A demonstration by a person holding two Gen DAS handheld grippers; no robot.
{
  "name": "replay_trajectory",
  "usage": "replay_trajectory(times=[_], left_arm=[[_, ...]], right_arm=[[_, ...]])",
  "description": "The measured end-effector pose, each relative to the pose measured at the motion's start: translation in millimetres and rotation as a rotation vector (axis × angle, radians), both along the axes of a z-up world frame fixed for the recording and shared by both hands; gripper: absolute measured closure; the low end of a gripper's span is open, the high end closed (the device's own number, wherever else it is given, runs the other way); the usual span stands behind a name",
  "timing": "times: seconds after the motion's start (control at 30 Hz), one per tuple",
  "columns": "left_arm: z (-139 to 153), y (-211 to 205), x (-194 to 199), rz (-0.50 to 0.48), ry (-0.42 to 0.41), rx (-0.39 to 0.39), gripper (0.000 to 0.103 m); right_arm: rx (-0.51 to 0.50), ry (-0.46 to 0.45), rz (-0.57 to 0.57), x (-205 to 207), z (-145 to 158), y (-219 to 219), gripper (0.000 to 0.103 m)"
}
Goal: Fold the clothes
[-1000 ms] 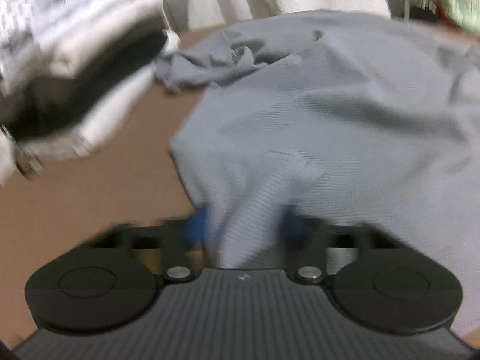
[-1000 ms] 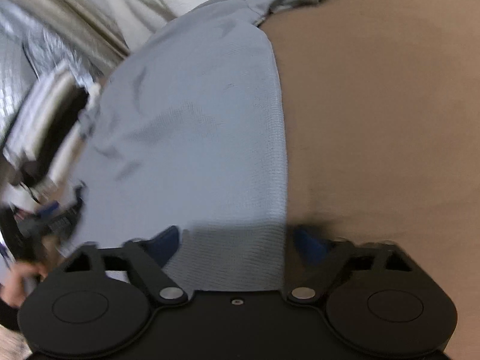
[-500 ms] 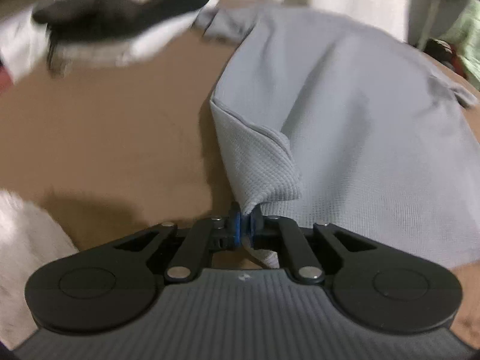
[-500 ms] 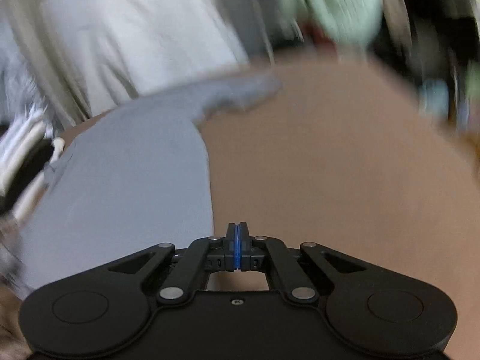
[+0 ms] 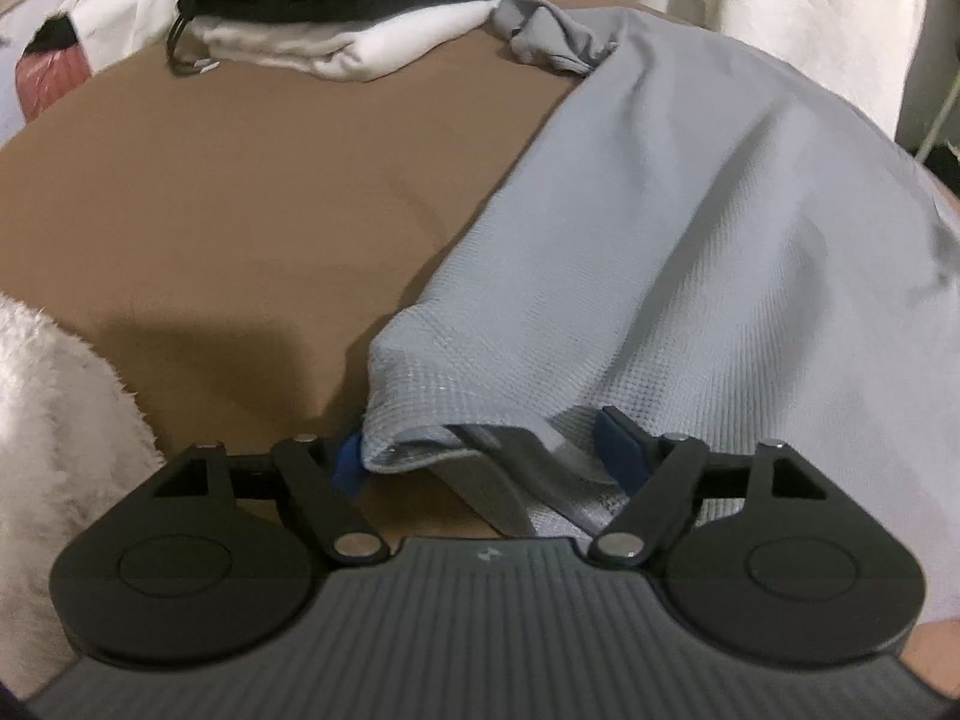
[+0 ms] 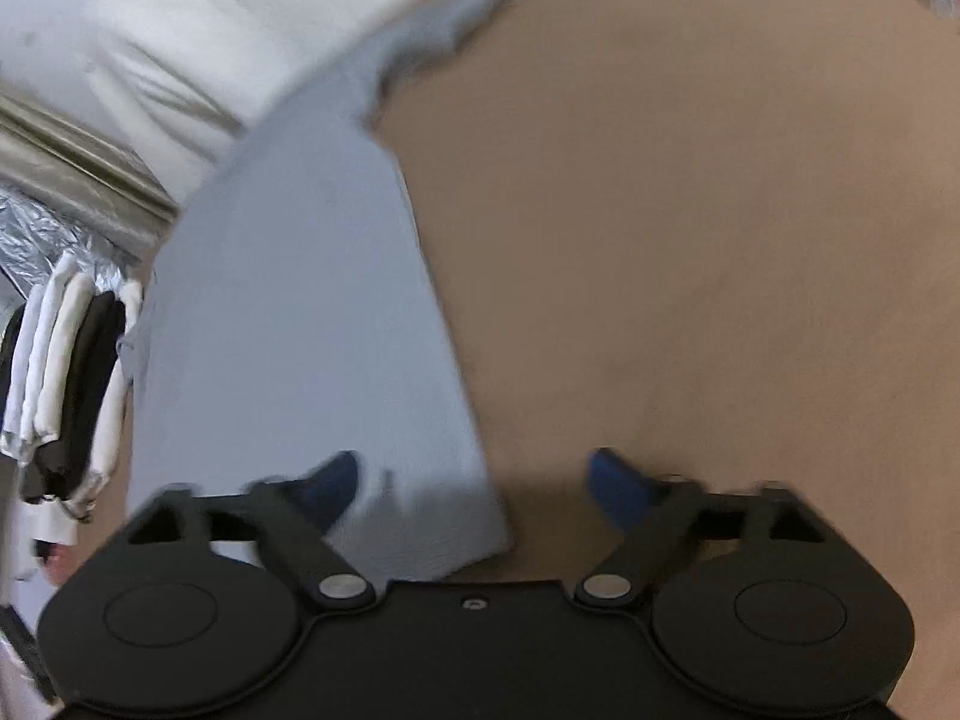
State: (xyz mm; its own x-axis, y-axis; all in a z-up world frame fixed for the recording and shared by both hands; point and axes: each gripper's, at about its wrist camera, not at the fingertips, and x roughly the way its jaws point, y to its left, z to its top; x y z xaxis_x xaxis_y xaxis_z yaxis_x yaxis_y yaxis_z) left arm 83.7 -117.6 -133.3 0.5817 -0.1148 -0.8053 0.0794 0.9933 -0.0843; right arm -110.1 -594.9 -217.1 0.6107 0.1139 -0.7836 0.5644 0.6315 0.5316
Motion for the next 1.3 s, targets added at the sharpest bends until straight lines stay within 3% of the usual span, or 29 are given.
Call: replay_trajectory(times=[0.03, 0.07, 0.1, 0.13, 0.23, 0.27, 0.37, 0.43, 0.47, 0.57, 0.63, 0.8, 0.83, 0.87, 0.9, 0.93, 1.07, 1.13, 1.23, 1.3], left_arm=[[0, -3, -1, -0.011, -0.006, 0.018, 0.025], [0, -6, -2, -0.021, -0.011, 0.036, 0.025], [2, -6, -4, -0.026, -0.007, 0.035, 0.025], [5, -5, -6, -0.031, -0.002, 0.032, 0.025], [14, 10, -9, -0.025, 0.015, -0.059, 0.025], [16, 15, -10, -0.023, 0.023, -0.092, 0.022], [3, 17, 5, -0.032, 0.207, -0.135, 0.01], [1, 8, 6, -0.074, 0.221, -0.096, 0.005], [0, 3, 3, -0.092, 0.204, -0.074, 0.003], [-6, -16, -4, -0.145, 0.156, 0.012, 0.0], [-11, -29, -8, -0.18, 0.127, 0.078, 0.0], [-16, -42, -10, -0.203, 0.049, 0.106, 0.002], [-14, -41, -10, -0.214, 0.043, 0.092, 0.009], [-8, -40, -11, -0.238, 0.022, 0.081, 0.042], [-3, -39, -16, -0.266, -0.004, 0.099, 0.091], [6, -41, -18, -0.296, -0.029, 0.126, 0.096], [66, -16, -39, -0.276, -0.203, 0.111, 0.097], [86, 6, -36, -0.257, -0.192, 0.072, 0.097], [85, 29, -28, -0.227, -0.08, 0.005, 0.097], [63, 29, -30, -0.229, -0.011, 0.028, 0.097]], right_arm=[[-0.001, 0.024, 0.024, 5, -6, 3, 0.015], [-0.125, 0.048, 0.098, 11, 2, 16, 0.062], [-0.272, 0.064, 0.181, 17, 12, 32, 0.095], [-0.377, 0.035, 0.222, 19, 24, 46, 0.098], [-0.558, -0.18, 0.166, -16, 84, 68, 0.1], [-0.602, -0.211, 0.107, -32, 101, 68, 0.1], [-0.697, -0.088, 0.003, -45, 101, 60, 0.1], [-0.671, 0.034, 0.01, -33, 77, 49, 0.1], [-0.61, 0.068, 0.016, -29, 65, 41, 0.1], [-0.444, 0.05, -0.003, -22, 53, 20, 0.099], [-0.399, 0.007, -0.022, -26, 55, 13, 0.099], [-0.321, -0.026, -0.057, -32, 51, 1, 0.096], [-0.306, -0.034, -0.063, -32, 50, -3, 0.096], [-0.286, -0.053, -0.054, -36, 47, -4, 0.096], [-0.265, -0.073, -0.044, -42, 44, -3, 0.096], [-0.24, -0.104, -0.029, -42, 43, -4, 0.097], [-0.183, -0.326, -0.005, -63, 59, -7, 0.098], [-0.162, -0.416, -0.032, -85, 70, -9, 0.098], [-0.175, -0.329, -0.078, -90, 67, -9, 0.098], [-0.244, -0.185, -0.048, -72, 61, 1, 0.098]])
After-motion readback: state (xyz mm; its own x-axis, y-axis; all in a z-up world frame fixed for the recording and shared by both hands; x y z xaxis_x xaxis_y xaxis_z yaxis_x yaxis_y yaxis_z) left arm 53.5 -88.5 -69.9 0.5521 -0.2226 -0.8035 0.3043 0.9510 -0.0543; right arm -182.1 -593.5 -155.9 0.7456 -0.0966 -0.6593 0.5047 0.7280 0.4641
